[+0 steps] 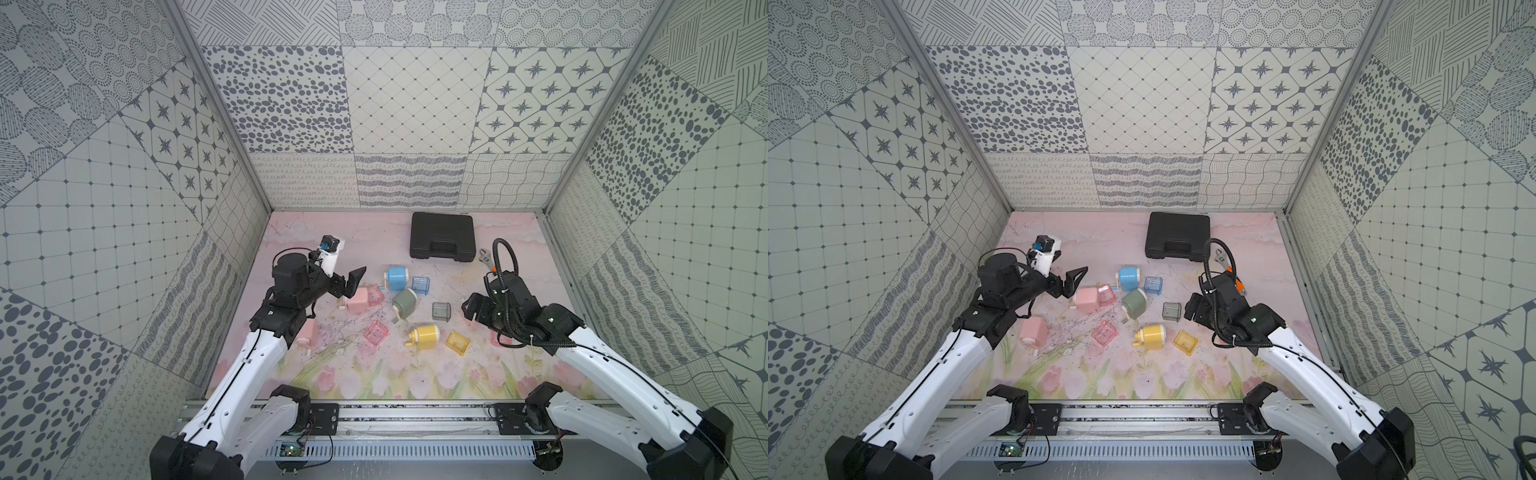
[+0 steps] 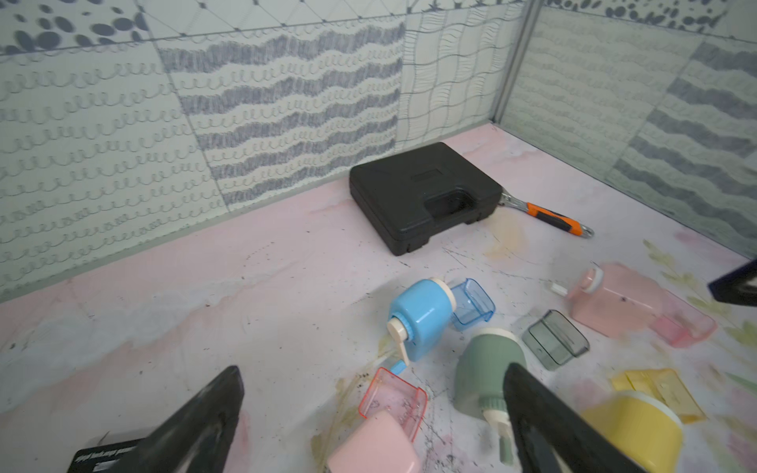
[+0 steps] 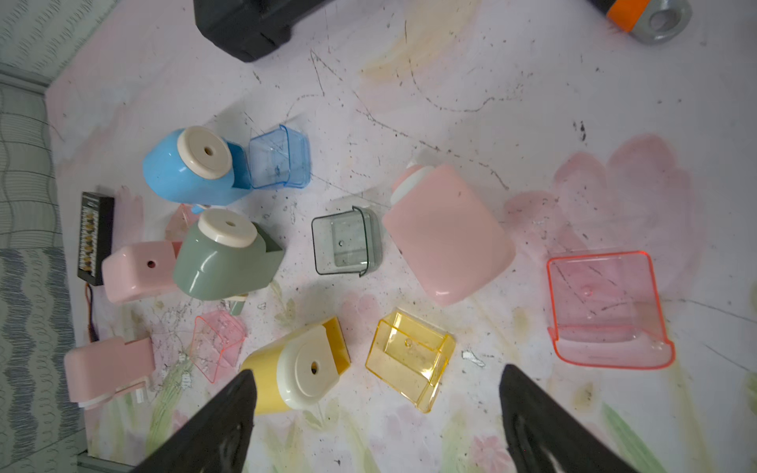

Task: Put the tray back into the pencil sharpener
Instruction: Adjust the container at the center of the board.

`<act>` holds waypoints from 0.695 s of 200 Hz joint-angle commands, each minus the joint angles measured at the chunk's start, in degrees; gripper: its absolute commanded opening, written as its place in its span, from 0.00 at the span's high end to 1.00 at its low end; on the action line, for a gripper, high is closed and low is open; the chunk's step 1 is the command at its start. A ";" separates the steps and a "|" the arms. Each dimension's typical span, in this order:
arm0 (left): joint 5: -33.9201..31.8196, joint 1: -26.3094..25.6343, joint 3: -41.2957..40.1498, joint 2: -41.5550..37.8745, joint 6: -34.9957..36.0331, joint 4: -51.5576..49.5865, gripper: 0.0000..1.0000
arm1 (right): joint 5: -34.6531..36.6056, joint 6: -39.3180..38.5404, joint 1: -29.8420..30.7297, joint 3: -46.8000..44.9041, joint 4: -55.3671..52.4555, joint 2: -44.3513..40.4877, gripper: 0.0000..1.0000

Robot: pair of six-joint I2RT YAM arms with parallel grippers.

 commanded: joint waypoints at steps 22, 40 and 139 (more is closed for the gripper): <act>7.42 -13.10 1.82 1.47 10.90 -15.38 0.01 | 4.68 8.09 10.80 0.27 -8.06 5.18 0.07; 4.69 -16.44 0.41 1.99 11.52 -16.16 0.01 | 4.50 11.33 12.48 -2.64 -4.93 5.67 0.13; -3.44 -27.40 1.64 6.27 15.31 -18.22 0.03 | 7.78 23.77 12.67 -13.02 9.50 8.48 0.51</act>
